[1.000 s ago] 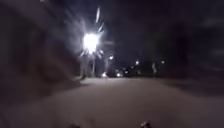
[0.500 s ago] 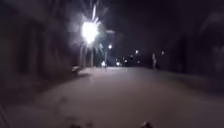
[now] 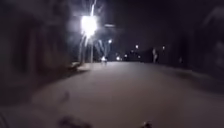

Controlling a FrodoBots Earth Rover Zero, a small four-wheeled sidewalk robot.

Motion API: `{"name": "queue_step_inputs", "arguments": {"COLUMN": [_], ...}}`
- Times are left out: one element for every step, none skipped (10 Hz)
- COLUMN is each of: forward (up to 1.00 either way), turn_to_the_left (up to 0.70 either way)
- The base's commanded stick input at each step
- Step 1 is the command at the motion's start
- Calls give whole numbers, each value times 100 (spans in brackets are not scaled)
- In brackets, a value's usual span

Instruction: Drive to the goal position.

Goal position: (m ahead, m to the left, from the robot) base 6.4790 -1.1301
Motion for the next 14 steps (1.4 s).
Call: {"name": "queue_step_inputs", "arguments": {"forward": [50, 50, 50, 50, 50, 50, 50, 50, 50, 50, 50, 50, 50, 50], "turn_to_the_left": [0, 0, 0, 0, 0, 0, 0, 0, 0, 0, 0, 0, 0, 0]}}
